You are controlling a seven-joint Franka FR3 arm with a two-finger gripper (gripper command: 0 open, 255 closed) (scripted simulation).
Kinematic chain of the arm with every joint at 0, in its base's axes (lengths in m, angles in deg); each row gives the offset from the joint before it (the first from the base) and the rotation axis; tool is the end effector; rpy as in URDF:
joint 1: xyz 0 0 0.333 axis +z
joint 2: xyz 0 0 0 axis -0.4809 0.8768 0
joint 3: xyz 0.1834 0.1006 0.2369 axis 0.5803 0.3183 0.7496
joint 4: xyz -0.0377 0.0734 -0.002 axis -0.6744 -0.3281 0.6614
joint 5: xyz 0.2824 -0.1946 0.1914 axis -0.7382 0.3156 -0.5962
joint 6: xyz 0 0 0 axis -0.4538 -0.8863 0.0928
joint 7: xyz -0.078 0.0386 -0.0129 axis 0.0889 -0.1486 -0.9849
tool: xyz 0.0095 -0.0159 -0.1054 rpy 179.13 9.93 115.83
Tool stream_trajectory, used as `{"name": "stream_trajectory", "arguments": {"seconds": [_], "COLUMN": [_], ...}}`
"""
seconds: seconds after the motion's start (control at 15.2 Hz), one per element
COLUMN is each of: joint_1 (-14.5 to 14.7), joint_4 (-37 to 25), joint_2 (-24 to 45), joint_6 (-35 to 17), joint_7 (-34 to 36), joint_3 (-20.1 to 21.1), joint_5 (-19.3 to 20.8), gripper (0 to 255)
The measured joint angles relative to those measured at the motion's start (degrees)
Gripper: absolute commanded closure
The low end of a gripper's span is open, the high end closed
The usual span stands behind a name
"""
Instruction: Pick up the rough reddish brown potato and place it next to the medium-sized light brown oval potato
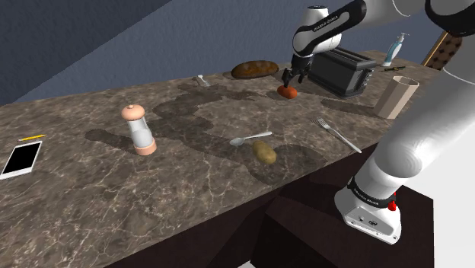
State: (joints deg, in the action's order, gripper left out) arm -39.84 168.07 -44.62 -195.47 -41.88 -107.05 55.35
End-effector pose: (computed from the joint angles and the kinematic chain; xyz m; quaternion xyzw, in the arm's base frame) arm 0.4542 -0.2681 0.4010 0.9793 -0.1868 0.0561 0.0537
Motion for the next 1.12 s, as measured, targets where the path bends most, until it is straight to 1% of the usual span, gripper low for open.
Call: {"name": "stream_trajectory", "arguments": {"seconds": [0.13,0.33,0.66,1.12], "joint_1": [-0.72,-1.21,-1.69,-1.8], "joint_4": [-2.75,-3.6,-3.05,-2.89], "joint_2": [4.07,6.8,10.16,10.9], "joint_6": [-1.28,-3.08,-6.87,-7.76], "joint_7": [-1.17,-1.96,-3.05,-3.28], "joint_3": [-0.85,-1.23,-1.26,-1.22], "joint_5": [-0.79,-1.47,-2.9,-3.23], "gripper": [0,0,0,0]}}
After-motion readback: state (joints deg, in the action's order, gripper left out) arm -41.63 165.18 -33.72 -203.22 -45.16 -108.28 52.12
